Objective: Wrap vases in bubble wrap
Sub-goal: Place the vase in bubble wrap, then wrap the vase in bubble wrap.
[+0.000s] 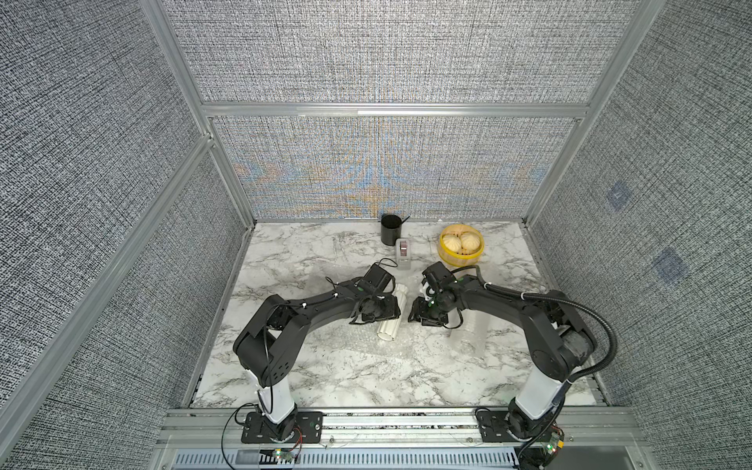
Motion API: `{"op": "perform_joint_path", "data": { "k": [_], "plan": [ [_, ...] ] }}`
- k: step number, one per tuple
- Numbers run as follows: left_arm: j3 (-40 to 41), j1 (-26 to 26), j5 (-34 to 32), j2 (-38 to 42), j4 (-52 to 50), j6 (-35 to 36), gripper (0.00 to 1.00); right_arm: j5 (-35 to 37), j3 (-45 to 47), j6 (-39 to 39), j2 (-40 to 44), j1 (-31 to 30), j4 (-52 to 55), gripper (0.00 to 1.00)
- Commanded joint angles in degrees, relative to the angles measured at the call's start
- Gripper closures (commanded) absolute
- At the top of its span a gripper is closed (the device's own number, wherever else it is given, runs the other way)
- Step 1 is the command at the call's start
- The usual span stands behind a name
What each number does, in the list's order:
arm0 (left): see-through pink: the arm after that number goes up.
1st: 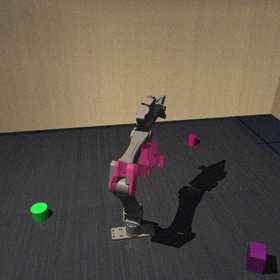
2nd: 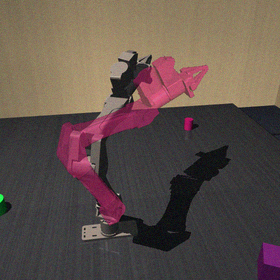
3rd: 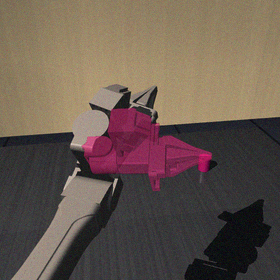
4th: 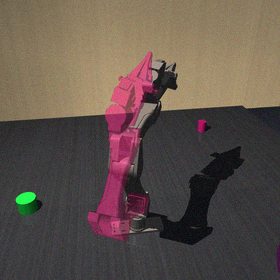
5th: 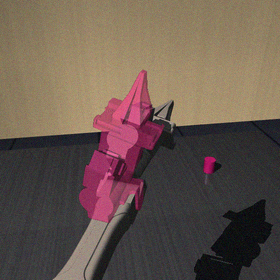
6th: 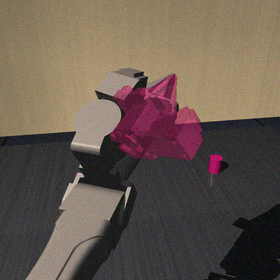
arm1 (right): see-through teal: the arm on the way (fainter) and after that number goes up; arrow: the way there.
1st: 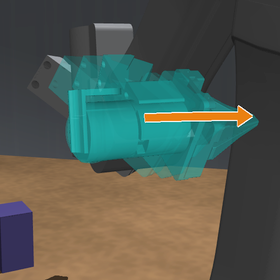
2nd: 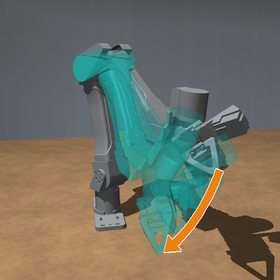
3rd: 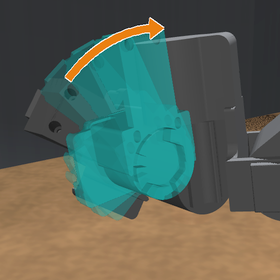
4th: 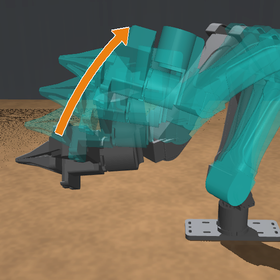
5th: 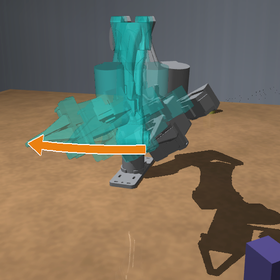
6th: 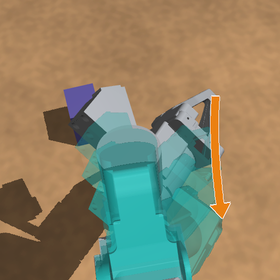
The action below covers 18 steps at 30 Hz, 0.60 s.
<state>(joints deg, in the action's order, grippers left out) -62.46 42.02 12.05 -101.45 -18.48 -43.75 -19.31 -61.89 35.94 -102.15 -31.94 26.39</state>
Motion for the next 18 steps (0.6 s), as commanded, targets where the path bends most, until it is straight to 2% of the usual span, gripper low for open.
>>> {"op": "perform_joint_path", "data": {
  "k": [1,5,12,18],
  "plan": [
    [-0.06,-0.01,0.1,-0.01,-1.62,0.39,0.36,-0.26,0.07,1.6,-1.12,0.14,-4.12,0.53],
    [1.14,-0.01,-0.96,1.41,-1.36,-0.62,0.37,0.22,0.94,0.89,-2.18,0.64,-4.76,0.62],
    [2.12,-0.01,0.25,1.58,0.31,-3.19,0.4,-5.4,4.46,2.83,-3.92,1.29,-13.5,0.7],
    [3.32,0.08,1.21,2.13,2.18,-7.44,0.45,-4.15,7.74,3.1,0.38,1.93,-16.65,0.84]
  ]
}}
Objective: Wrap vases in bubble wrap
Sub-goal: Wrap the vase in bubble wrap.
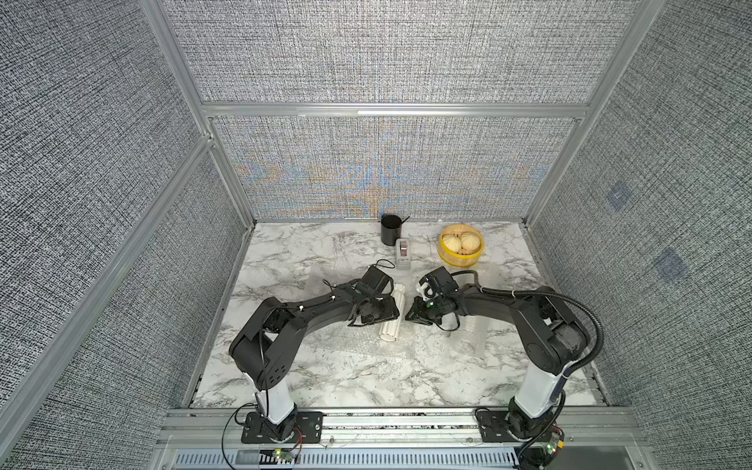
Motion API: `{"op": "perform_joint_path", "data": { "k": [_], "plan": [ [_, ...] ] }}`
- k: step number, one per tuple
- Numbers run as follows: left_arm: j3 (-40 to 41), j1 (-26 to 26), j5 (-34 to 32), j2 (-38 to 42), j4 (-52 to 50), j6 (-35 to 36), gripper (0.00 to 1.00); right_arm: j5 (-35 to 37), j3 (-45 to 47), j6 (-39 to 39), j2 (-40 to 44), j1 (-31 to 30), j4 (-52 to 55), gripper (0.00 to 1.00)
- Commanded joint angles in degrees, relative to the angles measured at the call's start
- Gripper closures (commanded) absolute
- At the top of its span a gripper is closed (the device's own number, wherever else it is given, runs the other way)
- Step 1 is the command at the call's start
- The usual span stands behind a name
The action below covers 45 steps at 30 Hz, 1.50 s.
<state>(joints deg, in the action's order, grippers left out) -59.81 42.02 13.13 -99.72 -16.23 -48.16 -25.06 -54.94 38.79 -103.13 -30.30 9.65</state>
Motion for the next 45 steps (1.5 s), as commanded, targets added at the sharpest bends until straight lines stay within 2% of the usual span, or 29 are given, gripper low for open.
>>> {"op": "perform_joint_path", "data": {
  "k": [1,5,12,22,28,31,35,37,39,41,45],
  "plan": [
    [0.9,0.11,0.31,0.56,0.34,-3.49,0.46,1.52,0.76,0.11,1.95,0.5,0.15,0.86],
    [1.68,0.54,1.53,0.48,2.25,-5.47,0.47,0.28,0.89,-1.48,4.43,1.9,0.8,0.95],
    [1.33,1.55,2.97,-0.03,5.58,-6.83,0.47,-3.16,-1.55,-5.05,6.23,3.64,6.45,1.0],
    [5.64,1.68,0.18,2.53,8.44,-9.51,0.47,-3.54,-6.44,-5.52,7.51,2.01,11.44,1.0],
    [6.89,1.58,-2.12,2.95,9.62,-13.63,0.48,-3.09,-4.46,-4.34,8.0,1.46,9.79,1.0],
    [8.28,1.71,-0.69,3.66,13.93,-15.6,0.49,-1.3,-3.8,-4.51,8.08,1.38,10.5,1.0],
    [8.33,1.74,-0.34,4.19,12.35,-17.26,0.49,1.44,-1.17,-4.34,8.65,1.39,10.57,1.0],
    [8.79,2.08,-0.3,4.62,12.99,-17.45,0.46,1.76,-0.31,-4.33,8.39,1.39,10.47,1.0],
    [6.1,2.44,-0.76,3.82,8.96,-14.41,0.36,1.86,-0.46,-4.46,7.89,1.39,10.23,1.0],
    [3.13,2.78,-2.24,2.44,3.25,-11.42,0.33,1.8,-0.28,-4.5,7.53,1.39,9.63,1.0],
    [-0.18,2.89,-1.33,-1.32,-0.12,-8.18,0.3,1.65,0.24,-4.21,7.07,1.4,8.45,1.0]
  ]
}}
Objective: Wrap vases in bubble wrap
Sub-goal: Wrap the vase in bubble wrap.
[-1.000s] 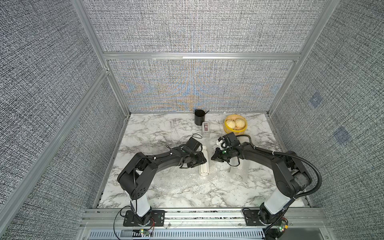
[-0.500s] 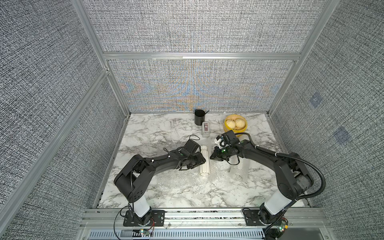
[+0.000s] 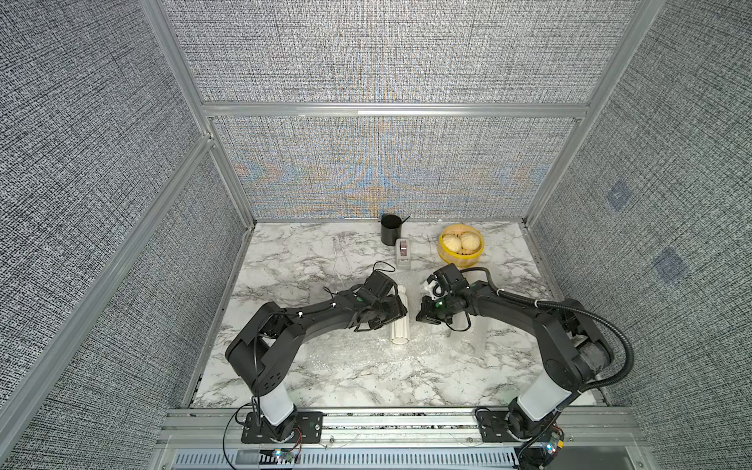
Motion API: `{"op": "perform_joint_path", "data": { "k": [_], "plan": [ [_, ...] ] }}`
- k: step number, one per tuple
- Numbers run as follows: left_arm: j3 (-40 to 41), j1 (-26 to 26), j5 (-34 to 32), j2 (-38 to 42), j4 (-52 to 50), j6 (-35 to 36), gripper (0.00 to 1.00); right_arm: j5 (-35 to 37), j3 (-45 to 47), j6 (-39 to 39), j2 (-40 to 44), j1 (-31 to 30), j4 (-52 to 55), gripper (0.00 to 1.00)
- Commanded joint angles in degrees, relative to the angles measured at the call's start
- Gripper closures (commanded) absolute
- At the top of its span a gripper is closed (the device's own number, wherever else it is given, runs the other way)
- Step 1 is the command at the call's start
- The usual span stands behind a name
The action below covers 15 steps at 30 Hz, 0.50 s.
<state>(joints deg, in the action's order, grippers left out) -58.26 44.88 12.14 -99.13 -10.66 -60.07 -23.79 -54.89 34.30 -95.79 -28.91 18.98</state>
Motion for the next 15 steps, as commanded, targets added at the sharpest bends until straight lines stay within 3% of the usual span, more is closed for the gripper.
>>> {"op": "perform_joint_path", "data": {
  "k": [1,10,15],
  "plan": [
    [-2.43,0.11,0.08,-2.82,-5.76,4.34,0.3,0.33,0.33,0.26,-0.31,-0.01,-1.09,1.0],
    [-9.7,0.59,-0.07,-9.24,-9.98,5.73,0.32,0.11,1.02,0.26,-0.87,-0.05,-2.15,1.0],
    [-10.7,0.64,-1.88,-10.48,-11.13,4.76,0.38,-0.13,1.44,0.83,-0.72,-0.01,-2.99,1.0]
  ]
}}
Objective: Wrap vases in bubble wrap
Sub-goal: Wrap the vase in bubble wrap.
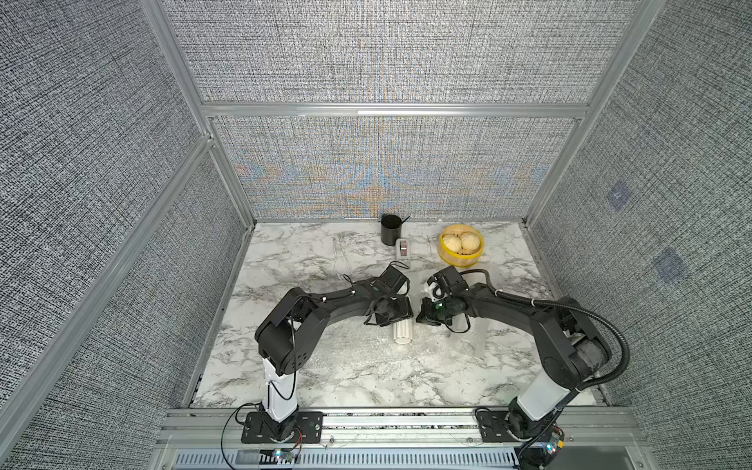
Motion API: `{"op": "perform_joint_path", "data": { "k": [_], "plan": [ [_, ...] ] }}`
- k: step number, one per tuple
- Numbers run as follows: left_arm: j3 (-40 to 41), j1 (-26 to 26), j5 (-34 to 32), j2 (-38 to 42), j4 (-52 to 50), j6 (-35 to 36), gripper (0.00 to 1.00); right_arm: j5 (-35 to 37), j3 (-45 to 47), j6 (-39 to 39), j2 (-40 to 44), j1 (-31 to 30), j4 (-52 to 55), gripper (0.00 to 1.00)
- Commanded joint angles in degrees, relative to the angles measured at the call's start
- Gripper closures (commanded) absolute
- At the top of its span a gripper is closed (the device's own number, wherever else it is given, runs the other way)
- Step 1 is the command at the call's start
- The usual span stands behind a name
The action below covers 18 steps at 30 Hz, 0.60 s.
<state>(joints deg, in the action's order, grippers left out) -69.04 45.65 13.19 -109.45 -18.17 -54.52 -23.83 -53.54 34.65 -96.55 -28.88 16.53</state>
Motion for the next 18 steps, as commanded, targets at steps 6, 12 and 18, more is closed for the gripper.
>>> {"op": "perform_joint_path", "data": {
  "k": [6,12,18],
  "plan": [
    [1.62,-0.13,-4.3,4.07,-1.57,-4.17,0.48,0.89,0.72,0.76,0.58,0.03,-0.36,1.0],
    [3.97,-0.18,-5.57,6.6,2.6,-8.61,0.53,1.19,1.29,1.29,1.23,0.2,-0.53,1.0],
    [-0.57,0.64,-2.12,2.4,3.15,-2.24,0.56,0.72,0.76,1.22,1.72,0.32,-0.63,1.0]
  ]
}}
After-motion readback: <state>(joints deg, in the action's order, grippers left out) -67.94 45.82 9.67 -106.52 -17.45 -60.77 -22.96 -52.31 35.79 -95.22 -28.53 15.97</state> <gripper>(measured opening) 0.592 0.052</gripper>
